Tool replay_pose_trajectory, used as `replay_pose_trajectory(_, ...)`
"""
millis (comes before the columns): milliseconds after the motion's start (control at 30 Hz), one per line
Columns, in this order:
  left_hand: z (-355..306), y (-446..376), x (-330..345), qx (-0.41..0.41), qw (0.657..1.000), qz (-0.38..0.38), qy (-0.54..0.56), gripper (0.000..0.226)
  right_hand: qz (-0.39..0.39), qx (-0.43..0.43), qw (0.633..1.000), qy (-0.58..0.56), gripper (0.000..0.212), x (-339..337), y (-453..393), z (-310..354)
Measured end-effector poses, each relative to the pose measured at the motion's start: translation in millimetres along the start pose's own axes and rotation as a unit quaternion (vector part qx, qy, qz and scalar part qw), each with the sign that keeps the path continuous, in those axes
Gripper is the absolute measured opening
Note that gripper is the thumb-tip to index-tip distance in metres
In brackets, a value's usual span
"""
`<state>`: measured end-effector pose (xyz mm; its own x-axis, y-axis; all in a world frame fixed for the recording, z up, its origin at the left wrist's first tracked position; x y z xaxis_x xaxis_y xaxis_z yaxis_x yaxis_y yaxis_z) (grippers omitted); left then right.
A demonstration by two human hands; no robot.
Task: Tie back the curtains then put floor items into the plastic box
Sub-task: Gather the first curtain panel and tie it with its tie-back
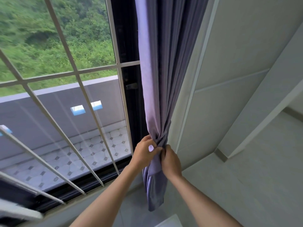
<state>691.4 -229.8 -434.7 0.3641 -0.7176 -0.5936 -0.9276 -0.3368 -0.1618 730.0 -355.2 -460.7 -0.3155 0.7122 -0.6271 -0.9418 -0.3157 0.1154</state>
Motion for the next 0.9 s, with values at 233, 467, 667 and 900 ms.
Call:
replay_pose_trajectory(233,1,-3,-13,-0.012,0.999,0.044,-0.005,0.031,-0.06,-0.055,0.981,-0.177,0.043,1,-2,0)
replay_pose_trajectory(467,4,-3,-18,0.009,0.995,0.084,-0.059,0.022,0.061,-0.087,0.982,-0.156,0.069,14,-18,2)
replay_pose_trajectory(667,-1,-6,-21,0.028,0.992,0.074,-0.096,0.036,0.025,-0.033,0.995,-0.087,0.055,10,-36,0)
replay_pose_trajectory(900,17,-10,-31,-0.016,0.999,-0.023,-0.019,0.004,-0.065,-0.007,0.998,-0.018,0.023,16,-33,-6)
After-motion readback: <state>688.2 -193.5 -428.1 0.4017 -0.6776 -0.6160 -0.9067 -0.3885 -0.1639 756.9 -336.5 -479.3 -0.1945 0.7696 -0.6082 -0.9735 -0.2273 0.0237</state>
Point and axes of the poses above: each hand's wrist, its own y-axis away from the middle knuckle, its own x-axis out of the palm, z = x × y, the point moved 7 cm from there along -y, towards the middle knuckle, and after that the axes turned 2 degrees about x, right-handed, at the moved point
